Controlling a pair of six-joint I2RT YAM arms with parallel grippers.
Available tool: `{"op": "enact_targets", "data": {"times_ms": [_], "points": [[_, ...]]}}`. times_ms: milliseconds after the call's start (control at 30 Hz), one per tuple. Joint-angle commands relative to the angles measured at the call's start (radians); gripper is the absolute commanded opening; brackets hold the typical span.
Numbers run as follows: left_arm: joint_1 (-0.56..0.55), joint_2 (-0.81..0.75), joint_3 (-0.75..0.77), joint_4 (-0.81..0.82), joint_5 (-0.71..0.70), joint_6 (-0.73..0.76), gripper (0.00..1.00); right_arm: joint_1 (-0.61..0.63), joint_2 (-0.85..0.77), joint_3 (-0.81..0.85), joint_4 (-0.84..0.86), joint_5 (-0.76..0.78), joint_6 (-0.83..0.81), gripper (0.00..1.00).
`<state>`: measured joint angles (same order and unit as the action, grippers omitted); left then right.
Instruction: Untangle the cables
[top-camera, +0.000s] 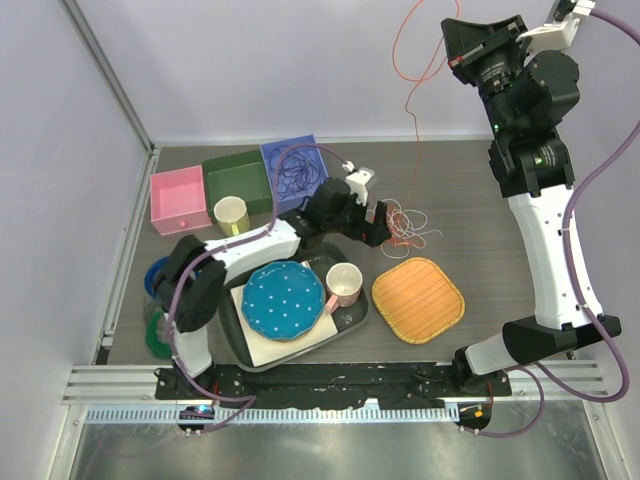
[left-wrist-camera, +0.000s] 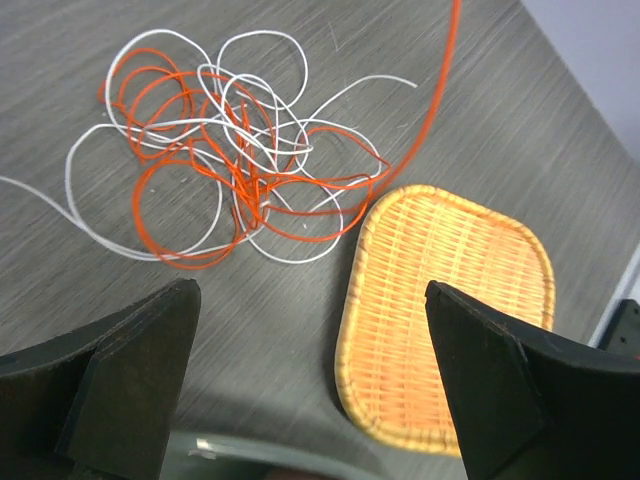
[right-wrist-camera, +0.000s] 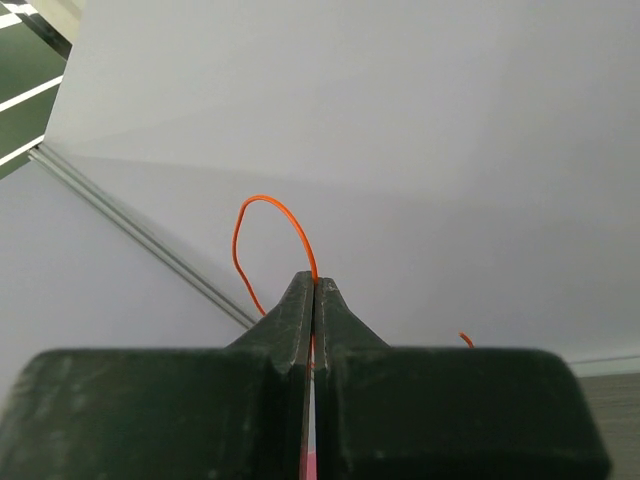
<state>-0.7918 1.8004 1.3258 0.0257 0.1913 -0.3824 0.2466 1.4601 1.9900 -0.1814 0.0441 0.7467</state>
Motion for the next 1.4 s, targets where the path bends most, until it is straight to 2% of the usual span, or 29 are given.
{"op": "enact_targets", "data": {"times_ms": [0, 133, 267, 300, 333, 367, 400, 433, 500, 633, 800, 933, 1033, 1133, 1233, 1367], "points": [[-0.024, 0.098, 0.111, 0.129, -0.074, -0.012, 1.00, 0.006, -0.010, 0.044, -0.003, 0.045, 0.034, 0.01], [-0.047, 0.180, 0.200, 0.132, -0.082, -0.019, 1.00, 0.006, -0.017, 0.041, -0.010, 0.062, 0.034, 0.01], [-0.060, 0.238, 0.251, 0.131, -0.110, -0.016, 1.00, 0.008, -0.021, 0.039, -0.023, 0.016, 0.043, 0.01], [-0.058, 0.258, 0.280, 0.128, -0.143, -0.016, 0.90, 0.008, -0.024, 0.036, -0.026, 0.008, 0.045, 0.01], [-0.058, 0.269, 0.298, 0.108, -0.157, -0.016, 0.68, 0.006, -0.033, 0.033, -0.033, 0.005, 0.045, 0.01], [-0.058, 0.280, 0.347, 0.080, -0.176, -0.007, 0.42, 0.006, -0.037, 0.032, -0.036, 0.000, 0.043, 0.01], [-0.058, 0.298, 0.374, 0.039, -0.182, -0.007, 0.00, 0.008, -0.041, 0.032, -0.047, 0.002, 0.028, 0.01], [-0.058, 0.301, 0.394, -0.022, -0.219, -0.006, 0.00, 0.006, -0.047, 0.032, -0.052, 0.008, 0.016, 0.01], [-0.058, 0.286, 0.386, -0.023, -0.204, 0.016, 0.00, 0.006, -0.072, 0.018, -0.058, 0.040, -0.027, 0.01], [-0.058, 0.131, 0.305, -0.007, -0.263, 0.008, 0.00, 0.005, -0.127, -0.071, -0.061, 0.108, -0.121, 0.01], [-0.028, -0.022, 0.329, -0.076, -0.326, 0.037, 0.00, 0.006, -0.185, -0.250, -0.059, 0.131, -0.242, 0.01], [0.032, -0.082, 0.421, -0.135, -0.331, 0.042, 0.00, 0.005, -0.179, -0.377, -0.001, -0.030, -0.352, 0.01], [0.091, -0.104, 0.492, -0.168, -0.303, 0.042, 0.00, 0.008, -0.158, -0.439, 0.051, -0.198, -0.372, 0.01], [0.140, -0.125, 0.523, -0.191, -0.326, 0.065, 0.00, 0.025, -0.121, -0.497, 0.129, -0.280, -0.374, 0.01], [0.196, -0.141, 0.532, -0.231, -0.349, 0.079, 0.00, 0.087, -0.074, -0.513, 0.174, -0.296, -0.403, 0.01], [0.320, -0.154, 0.521, -0.297, -0.340, 0.065, 0.00, 0.193, 0.069, -0.487, 0.247, -0.262, -0.406, 0.01]]}}
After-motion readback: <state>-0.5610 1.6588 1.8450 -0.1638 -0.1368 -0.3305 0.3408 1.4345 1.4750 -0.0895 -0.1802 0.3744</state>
